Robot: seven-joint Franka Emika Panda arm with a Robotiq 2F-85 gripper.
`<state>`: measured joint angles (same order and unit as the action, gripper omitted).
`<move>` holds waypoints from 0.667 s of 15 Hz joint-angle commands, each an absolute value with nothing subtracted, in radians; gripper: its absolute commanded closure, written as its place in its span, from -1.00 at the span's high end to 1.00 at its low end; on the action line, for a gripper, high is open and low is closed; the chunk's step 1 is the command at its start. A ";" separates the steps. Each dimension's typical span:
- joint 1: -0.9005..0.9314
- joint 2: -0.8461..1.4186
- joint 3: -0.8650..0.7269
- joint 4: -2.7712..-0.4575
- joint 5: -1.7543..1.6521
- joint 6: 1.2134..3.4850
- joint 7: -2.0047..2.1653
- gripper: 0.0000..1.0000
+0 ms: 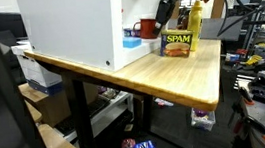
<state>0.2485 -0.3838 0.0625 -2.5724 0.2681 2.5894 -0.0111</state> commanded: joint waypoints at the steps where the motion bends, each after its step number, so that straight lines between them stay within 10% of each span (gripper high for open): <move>1: 0.247 -0.412 0.080 -2.550 0.288 2.451 0.029 -1.00; 10: 0.239 -0.417 0.096 -2.514 0.334 2.256 0.064 -1.00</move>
